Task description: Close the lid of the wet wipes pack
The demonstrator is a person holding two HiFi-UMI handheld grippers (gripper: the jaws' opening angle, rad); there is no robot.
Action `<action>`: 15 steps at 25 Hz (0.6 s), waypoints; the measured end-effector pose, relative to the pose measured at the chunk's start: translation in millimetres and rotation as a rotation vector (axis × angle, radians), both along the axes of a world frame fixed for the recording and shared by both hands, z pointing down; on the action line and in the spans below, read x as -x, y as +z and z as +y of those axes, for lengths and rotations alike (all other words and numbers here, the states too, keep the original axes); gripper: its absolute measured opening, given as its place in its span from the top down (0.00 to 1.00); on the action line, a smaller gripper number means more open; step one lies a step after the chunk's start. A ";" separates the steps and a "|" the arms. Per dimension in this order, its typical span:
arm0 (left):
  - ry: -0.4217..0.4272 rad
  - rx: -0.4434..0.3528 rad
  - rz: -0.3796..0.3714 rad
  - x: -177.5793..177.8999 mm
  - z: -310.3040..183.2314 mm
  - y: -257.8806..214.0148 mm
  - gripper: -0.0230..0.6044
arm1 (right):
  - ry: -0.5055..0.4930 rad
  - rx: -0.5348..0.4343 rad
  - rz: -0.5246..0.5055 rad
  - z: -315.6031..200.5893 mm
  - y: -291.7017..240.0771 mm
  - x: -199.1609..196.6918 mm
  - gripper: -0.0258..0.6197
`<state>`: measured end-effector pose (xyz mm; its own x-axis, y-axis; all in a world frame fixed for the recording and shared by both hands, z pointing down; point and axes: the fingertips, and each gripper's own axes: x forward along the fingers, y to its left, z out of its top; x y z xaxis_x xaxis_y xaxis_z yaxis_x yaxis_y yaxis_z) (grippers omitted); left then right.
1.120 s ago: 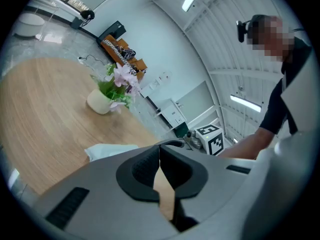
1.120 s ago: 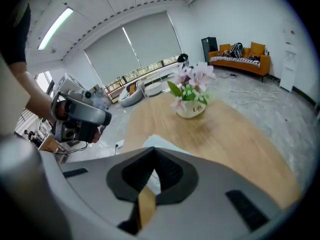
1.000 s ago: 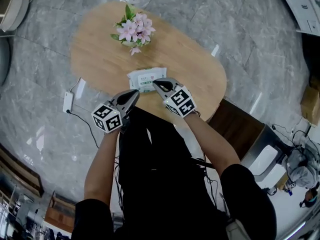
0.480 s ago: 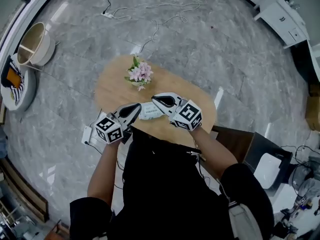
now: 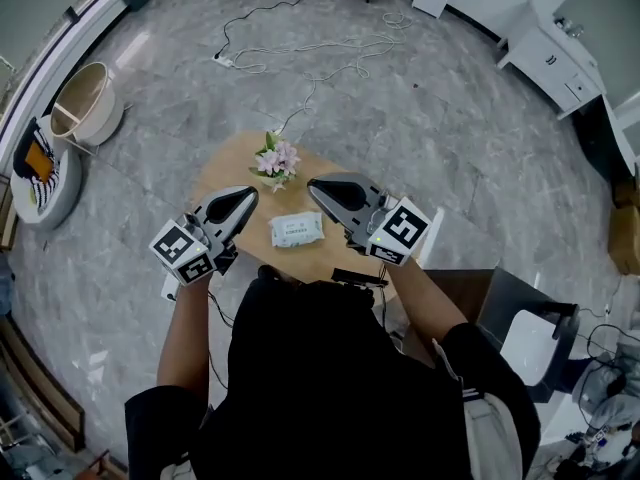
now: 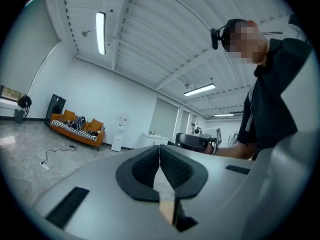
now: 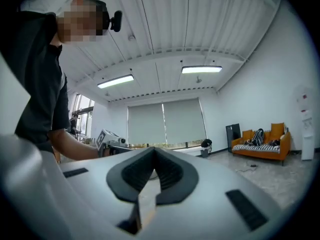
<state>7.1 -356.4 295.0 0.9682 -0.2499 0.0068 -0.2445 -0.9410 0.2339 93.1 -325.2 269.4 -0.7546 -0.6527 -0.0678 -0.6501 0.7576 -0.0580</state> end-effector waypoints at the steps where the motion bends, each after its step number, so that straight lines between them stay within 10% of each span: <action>1: 0.004 -0.009 0.010 -0.3 5.6 -6.7 0.94 | -0.002 -0.002 -0.005 5.2 -1.5 -0.8 0.94; 15: 0.111 0.029 0.057 37.7 115.2 5.7 0.94 | 0.024 0.058 -0.050 104.0 1.0 51.5 0.94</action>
